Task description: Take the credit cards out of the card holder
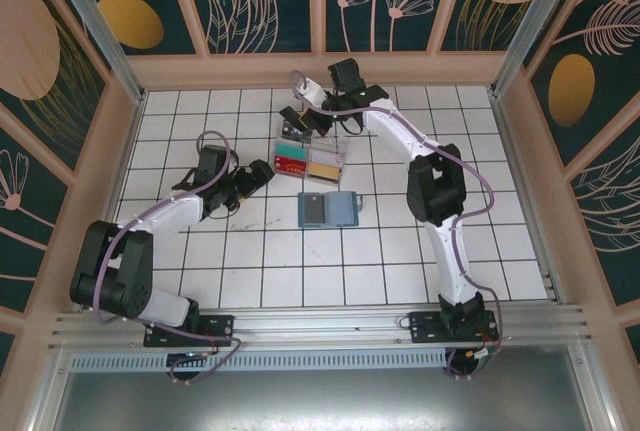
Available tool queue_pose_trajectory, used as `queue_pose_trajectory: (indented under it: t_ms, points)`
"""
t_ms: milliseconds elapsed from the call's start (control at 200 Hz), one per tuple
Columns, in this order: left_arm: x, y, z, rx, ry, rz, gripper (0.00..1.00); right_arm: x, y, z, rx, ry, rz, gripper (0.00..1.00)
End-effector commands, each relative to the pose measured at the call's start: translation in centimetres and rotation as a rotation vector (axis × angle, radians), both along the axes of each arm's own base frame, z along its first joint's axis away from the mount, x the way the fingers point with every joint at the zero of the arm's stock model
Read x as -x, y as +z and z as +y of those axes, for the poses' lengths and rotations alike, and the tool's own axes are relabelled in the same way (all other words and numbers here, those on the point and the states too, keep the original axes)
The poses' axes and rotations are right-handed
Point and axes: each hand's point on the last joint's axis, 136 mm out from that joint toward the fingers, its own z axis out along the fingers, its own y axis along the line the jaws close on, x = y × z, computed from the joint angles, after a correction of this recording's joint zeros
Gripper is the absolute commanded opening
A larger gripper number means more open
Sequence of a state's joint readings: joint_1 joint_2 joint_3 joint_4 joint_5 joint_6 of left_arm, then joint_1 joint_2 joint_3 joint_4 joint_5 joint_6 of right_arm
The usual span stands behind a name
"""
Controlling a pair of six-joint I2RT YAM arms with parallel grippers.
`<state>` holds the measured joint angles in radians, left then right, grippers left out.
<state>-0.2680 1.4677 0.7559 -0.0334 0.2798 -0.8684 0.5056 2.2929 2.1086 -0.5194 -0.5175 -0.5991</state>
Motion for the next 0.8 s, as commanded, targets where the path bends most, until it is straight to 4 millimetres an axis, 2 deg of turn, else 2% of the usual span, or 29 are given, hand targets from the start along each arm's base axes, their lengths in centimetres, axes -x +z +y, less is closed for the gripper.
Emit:
queue_pose_trajectory:
  t_ms: [0,310,796]
  points:
    - [-1.0,1.0,-0.3,0.023,0.000,-0.029,0.99,-0.2,-0.4,-0.1,0.008,0.029,-0.005,0.00]
    - [-0.9,0.9,-0.4,0.028,-0.005,-0.025,0.99,0.1,-1.5,-0.6,0.047,0.035,0.010,0.00]
    - [-0.8,1.0,-0.4,0.029,-0.008,-0.026,0.99,0.2,-2.2,-1.1,0.079,0.037,0.012,0.07]
